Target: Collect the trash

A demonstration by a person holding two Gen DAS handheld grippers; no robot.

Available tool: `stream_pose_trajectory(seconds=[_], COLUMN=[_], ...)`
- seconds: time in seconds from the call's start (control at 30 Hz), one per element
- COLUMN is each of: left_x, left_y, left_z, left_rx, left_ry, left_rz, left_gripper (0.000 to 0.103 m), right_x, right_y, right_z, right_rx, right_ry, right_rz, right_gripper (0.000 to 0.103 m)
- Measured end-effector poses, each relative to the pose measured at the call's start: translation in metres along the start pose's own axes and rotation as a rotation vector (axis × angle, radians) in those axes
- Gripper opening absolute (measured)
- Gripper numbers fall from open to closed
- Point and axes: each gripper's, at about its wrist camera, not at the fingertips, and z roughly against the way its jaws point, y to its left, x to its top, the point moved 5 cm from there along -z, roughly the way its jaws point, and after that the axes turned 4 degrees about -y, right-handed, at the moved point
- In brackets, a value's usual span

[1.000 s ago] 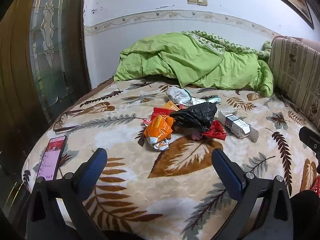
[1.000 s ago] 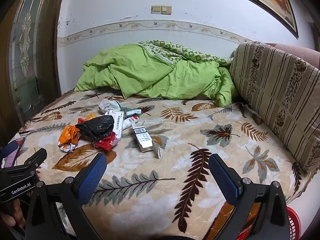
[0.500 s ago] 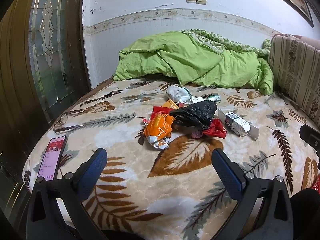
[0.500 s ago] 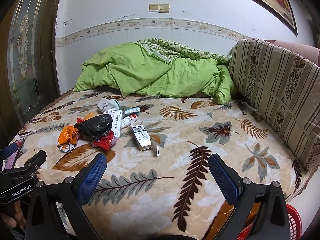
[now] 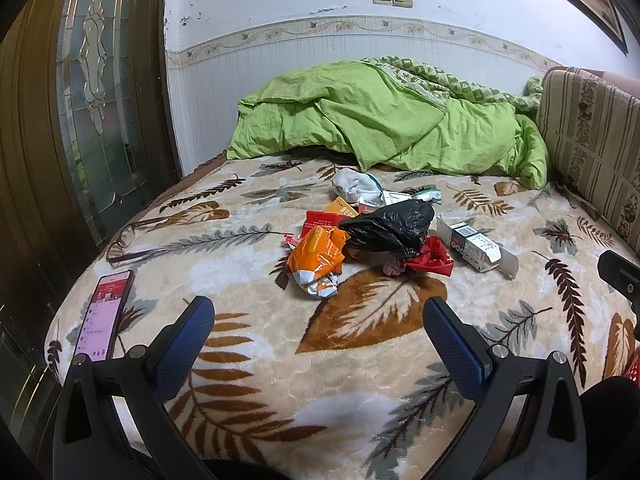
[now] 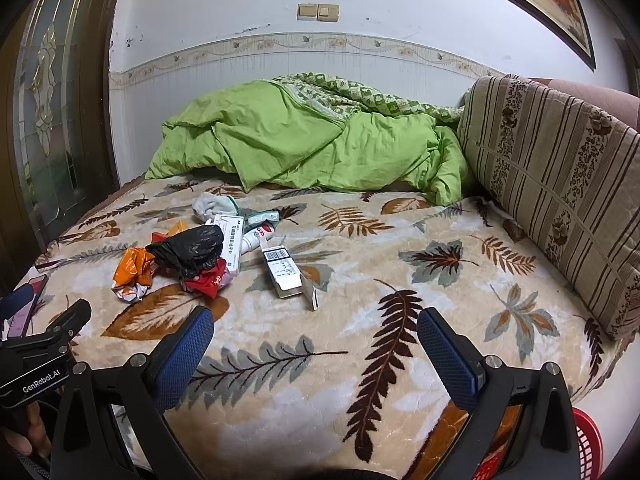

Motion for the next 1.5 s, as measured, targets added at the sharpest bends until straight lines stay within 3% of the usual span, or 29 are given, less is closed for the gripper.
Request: stream_pose_trajectory(seconds=[0.47, 0.63, 0.83, 0.93, 1.0, 1.17, 1.3, 1.5], left_x=[-0.001, -0.008, 0.006, 0.012, 0.011, 0.006, 0.003, 0.006], left_y=[0.0, 0.007, 0.02, 0.025, 0.03, 0.032, 0.024, 0.022], left_z=[0.0, -0.015, -0.055, -0.079, -0.099, -0.133, -0.147, -0.146], left_rx=[-0.001, -0.064, -0.066, -0.046, -0.046, -0.062, -0.087, -0.126], left_ry=[0.007, 0.091, 0.171, 0.207, 0.257, 0.322, 0.348, 0.327], left_rz=[-0.002, 0.054, 0.102, 0.126, 0.164, 0.214, 0.185, 0.191], left_gripper=[0.103, 0.103, 0.103, 0.093, 0.082, 0.071, 0.049, 0.048], right_x=[0.001, -0.003, -0.005, -0.005, -0.006, -0.006, -0.007, -0.002], right_y=[0.001, -0.002, -0.003, -0.001, -0.001, -0.003, -0.004, -0.007], right_z=[0.0, -0.003, -0.013, -0.015, -0.014, -0.018, -0.028, -0.056], right_rx=[0.001, 0.021, 0.039, 0.046, 0.055, 0.071, 0.091, 0.159], right_ry=[0.004, 0.027, 0.073, 0.083, 0.089, 0.113, 0.159, 0.236], right_rz=[0.002, -0.006, -0.03, -0.029, -0.031, -0.042, -0.063, -0.144], right_gripper=[0.102, 0.102, 0.102, 0.102, 0.102, 0.102, 0.102, 0.096])
